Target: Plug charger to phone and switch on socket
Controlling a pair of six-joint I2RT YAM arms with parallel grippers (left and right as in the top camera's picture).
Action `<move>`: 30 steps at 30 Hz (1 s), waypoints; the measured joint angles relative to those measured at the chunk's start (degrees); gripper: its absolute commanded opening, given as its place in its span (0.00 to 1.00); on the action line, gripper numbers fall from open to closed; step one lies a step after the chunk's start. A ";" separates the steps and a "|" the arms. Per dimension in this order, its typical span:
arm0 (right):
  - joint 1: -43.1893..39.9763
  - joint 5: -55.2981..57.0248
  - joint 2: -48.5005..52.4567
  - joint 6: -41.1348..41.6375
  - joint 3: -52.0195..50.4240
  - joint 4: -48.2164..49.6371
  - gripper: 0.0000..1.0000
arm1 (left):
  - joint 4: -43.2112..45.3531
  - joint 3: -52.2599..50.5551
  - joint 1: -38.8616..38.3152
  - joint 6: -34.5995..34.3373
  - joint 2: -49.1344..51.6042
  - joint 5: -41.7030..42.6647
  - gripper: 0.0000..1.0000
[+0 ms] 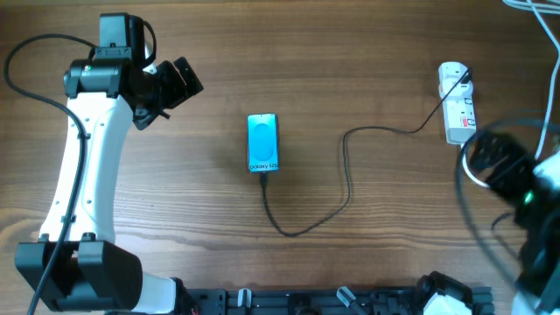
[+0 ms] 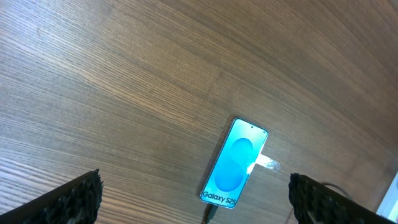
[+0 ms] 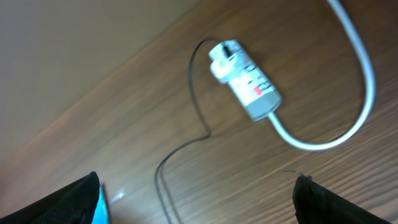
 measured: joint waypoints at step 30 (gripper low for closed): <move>0.00 -1.42 -6.14 16.79 -4.39 -8.52 1.00 | -0.02 0.00 0.00 0.00 0.00 0.02 1.00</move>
